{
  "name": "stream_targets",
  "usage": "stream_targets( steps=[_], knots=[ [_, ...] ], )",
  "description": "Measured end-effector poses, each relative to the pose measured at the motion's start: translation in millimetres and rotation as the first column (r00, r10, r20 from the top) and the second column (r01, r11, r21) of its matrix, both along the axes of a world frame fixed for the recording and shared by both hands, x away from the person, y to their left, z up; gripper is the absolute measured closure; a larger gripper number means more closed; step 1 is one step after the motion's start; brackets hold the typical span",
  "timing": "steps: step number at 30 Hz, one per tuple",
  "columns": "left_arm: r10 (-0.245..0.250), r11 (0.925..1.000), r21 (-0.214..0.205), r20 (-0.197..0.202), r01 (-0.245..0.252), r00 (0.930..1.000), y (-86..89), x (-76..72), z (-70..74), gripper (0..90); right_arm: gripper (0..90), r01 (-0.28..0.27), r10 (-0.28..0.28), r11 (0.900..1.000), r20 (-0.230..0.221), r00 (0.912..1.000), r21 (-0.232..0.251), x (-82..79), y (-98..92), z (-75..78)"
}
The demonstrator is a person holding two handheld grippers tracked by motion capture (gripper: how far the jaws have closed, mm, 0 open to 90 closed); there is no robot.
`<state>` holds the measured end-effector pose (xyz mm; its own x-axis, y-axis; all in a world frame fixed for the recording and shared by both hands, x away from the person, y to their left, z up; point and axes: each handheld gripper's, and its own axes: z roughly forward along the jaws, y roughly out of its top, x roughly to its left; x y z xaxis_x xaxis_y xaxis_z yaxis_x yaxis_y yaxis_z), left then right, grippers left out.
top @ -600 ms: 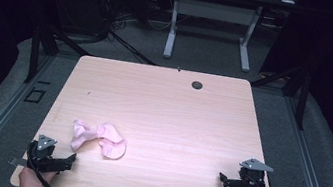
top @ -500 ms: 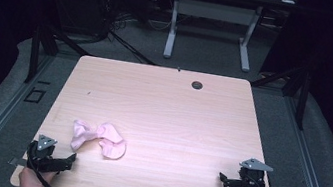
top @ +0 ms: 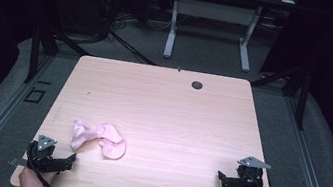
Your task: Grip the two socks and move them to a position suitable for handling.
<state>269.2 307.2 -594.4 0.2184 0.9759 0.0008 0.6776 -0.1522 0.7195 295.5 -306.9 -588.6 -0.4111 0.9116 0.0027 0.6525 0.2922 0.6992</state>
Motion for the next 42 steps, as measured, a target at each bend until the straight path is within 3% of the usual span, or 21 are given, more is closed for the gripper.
stream_targets(
  steps=[8, 13, 19, 26, 28, 29, 30, 33, 40, 41, 42],
  knots=[
    [0.018, 0.9998, -0.007, -0.002, -0.018, 0.9998, 0.5, -0.5, 1.8, 0.3, 0.0, 0.002, -0.002, 1.0000, 0.000, 1.0000, 0.001, -0.2, 0.1, 0.0],
    [0.022, 0.9994, -0.028, 0.034, -0.021, 0.9992, 3.4, -4.2, 19.0, 0.3, 0.0, 0.003, -0.003, 1.0000, -0.001, 1.0000, 0.001, -0.3, 0.0, 0.1],
    [-0.052, 0.9979, -0.035, 0.075, 0.054, 0.9958, -8.8, -3.7, 56.7, 0.3, 0.0, 0.004, -0.004, 1.0000, 0.001, 1.0000, 0.005, -0.3, 0.1, -0.3],
    [-0.132, 0.9906, -0.024, 0.090, 0.134, 0.9872, -31.1, 5.1, 77.9, 0.3, 0.0, 0.007, -0.007, 0.9999, 0.002, 1.0000, 0.007, -0.3, 0.2, -0.3],
    [-0.192, 0.9811, -0.009, 0.087, 0.193, 0.9775, -44.2, 11.8, 85.9, 0.3, 0.1, 0.008, -0.008, 0.9999, 0.004, 1.0000, 0.009, -0.4, 0.1, -0.4],
    [-0.192, 0.9811, -0.009, 0.087, 0.193, 0.9775, -44.2, 11.8, 85.9, 0.3, 0.1, 0.008, -0.008, 0.9999, 0.004, 1.0000, 0.009, -0.4, 0.1, -0.4],
    [-0.225, 0.9741, 0.001, 0.086, 0.226, 0.9705, -53.2, 16.6, 89.3, 0.3, 0.2, 0.008, -0.008, 0.9999, 0.004, 1.0000, 0.009, -0.4, 0.1, -0.4],
    [-0.246, 0.9692, 0.011, 0.069, 0.246, 0.9668, -60.9, 22.2, 91.3, 0.2, 0.3, 0.009, -0.009, 0.9999, 0.004, 1.0000, 0.009, -0.4, 0.1, -0.4],
    [-0.321, 0.9468, 0.035, 0.023, 0.320, 0.9469, -83.6, 40.2, 93.9, 0.3, 0.3, 0.009, -0.009, 0.9999, 0.005, 0.9999, 0.009, -0.4, 0.1, -0.4],
    [-0.332, 0.9428, 0.039, 0.015, 0.331, 0.9432, -87.0, 43.2, 93.6, 0.3, 0.3, 0.009, -0.009, 0.9999, 0.005, 0.9999, 0.009, -0.4, 0.1, -0.4],
    [-0.359, 0.9320, 0.049, -0.003, 0.359, 0.9332, -93.8, 49.3, 92.6, 0.3, 0.3, 0.009, -0.009, 0.9999, 0.005, 0.9999, 0.009, -0.4, 0.1, -0.4]
  ],
)
